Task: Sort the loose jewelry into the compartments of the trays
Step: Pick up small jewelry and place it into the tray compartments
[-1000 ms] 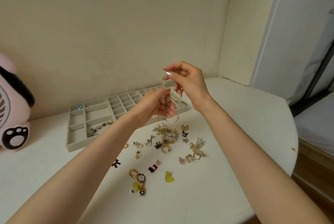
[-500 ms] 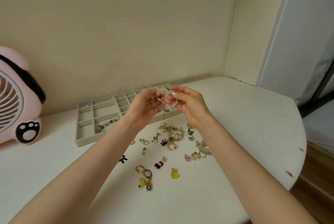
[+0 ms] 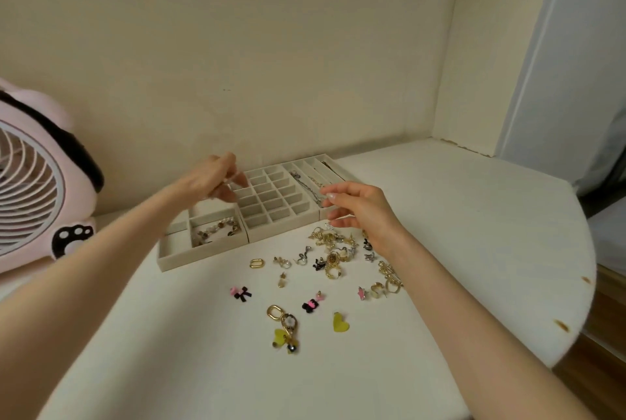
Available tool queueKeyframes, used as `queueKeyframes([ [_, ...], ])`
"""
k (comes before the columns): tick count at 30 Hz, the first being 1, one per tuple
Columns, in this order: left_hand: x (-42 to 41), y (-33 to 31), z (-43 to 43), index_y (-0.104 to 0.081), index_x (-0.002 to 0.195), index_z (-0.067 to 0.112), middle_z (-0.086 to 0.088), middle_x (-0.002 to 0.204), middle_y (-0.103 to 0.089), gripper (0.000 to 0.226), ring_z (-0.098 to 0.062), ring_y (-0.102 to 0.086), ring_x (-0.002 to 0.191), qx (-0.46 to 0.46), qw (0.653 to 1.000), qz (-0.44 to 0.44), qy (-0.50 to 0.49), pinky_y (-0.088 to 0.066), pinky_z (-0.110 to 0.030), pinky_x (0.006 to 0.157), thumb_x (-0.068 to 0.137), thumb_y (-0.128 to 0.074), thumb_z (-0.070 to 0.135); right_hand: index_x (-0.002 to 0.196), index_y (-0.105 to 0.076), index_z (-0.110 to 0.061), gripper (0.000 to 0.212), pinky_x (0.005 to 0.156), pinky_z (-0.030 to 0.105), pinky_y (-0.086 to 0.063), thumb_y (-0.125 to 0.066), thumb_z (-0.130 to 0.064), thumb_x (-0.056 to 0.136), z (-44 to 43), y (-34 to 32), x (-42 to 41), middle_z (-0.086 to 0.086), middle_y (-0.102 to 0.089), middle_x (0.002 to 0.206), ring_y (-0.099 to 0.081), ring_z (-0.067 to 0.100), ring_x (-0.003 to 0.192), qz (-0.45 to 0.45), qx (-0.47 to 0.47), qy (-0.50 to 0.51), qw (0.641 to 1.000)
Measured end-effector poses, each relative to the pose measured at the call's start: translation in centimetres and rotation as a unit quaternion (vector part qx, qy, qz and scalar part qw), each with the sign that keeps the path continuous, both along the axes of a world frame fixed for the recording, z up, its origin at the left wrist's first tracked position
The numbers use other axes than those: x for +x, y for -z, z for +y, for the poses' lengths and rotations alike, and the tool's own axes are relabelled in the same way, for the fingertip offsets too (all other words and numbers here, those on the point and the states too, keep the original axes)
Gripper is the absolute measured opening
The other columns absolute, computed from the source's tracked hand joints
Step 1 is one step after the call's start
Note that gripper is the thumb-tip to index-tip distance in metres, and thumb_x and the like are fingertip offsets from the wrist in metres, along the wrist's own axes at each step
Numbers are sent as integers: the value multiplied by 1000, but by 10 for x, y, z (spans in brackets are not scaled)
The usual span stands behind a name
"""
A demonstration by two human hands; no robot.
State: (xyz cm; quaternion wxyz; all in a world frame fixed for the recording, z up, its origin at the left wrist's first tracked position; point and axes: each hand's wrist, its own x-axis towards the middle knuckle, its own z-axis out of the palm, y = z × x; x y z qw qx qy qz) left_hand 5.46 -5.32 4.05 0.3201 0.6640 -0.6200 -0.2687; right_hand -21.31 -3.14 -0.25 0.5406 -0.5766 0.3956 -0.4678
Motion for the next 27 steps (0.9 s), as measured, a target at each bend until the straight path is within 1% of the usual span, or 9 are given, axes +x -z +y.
queueKeyframes([
  [4,28,8,-15,-69,85,3,-3,86,-70,68,-27,-67,64,37,993,-88,-67,-50,-30,80,100,-17,44,102,-69,-6,17,60,22,-55,-56,-4,91,1,-1,1,4,-67,84,-60,11,63,14,-16,3,1000],
  [6,30,15,-18,-69,89,4,-4,84,-71,69,-23,-67,65,44,988,-121,-81,-44,-31,90,100,-15,46,102,-69,-6,18,61,22,-56,-56,-3,91,1,0,1,5,-67,84,-60,12,64,16,-19,2,1000],
  [8,31,23,-21,-67,99,4,-9,91,-71,68,-25,-66,76,49,983,-151,-87,-35,-33,97,100,-14,47,103,-69,-6,18,61,23,-56,-55,-3,91,0,0,1,5,-67,85,-60,12,64,15,-20,3,1000],
  [10,30,30,-24,-65,104,-1,-18,102,-68,70,-31,-61,95,48,978,-184,-92,-35,-34,95,99,-15,48,101,-69,-7,18,60,22,-55,-55,-3,91,-1,0,0,6,-67,85,-60,10,62,12,-21,7,1000],
  [12,29,32,-26,-65,103,-6,-22,111,-63,72,-34,-56,106,40,969,-225,-97,-36,-34,95,99,-16,47,99,-70,-9,18,59,22,-55,-55,-3,92,-2,0,-1,6,-67,85,-60,9,61,9,-23,12,1000],
  [17,43,36,-32,-69,94,-5,-22,100,-68,79,-32,-61,96,47,968,-231,-84,-43,-36,96,97,-14,52,99,-70,-9,17,59,22,-54,-55,-3,91,-3,0,-1,6,-67,84,-60,9,60,12,-27,15,999],
  [22,37,36,-31,-68,104,4,-19,111,-65,66,-34,-57,107,29,953,-294,-74,-42,-37,95,99,-18,48,98,-70,-9,17,59,22,-55,-56,-4,91,-5,-2,-5,4,-67,83,-59,10,62,14,-36,27,999],
  [25,19,32,-21,-63,100,5,-14,99,-65,45,-33,-59,98,-64,938,-336,-62,-47,-38,81,100,-32,38,98,-70,-9,17,59,22,-54,-56,-4,91,-8,-3,-9,4,-68,82,-59,10,61,16,-40,39,998],
  [27,3,29,-14,-60,104,8,-10,102,-65,31,-29,-59,92,-137,934,-327,-38,-47,-36,74,97,-42,32,99,-70,-9,17,62,24,-55,-56,-3,91,-9,-3,-11,4,-68,82,-59,10,61,26,-35,46,998],
])
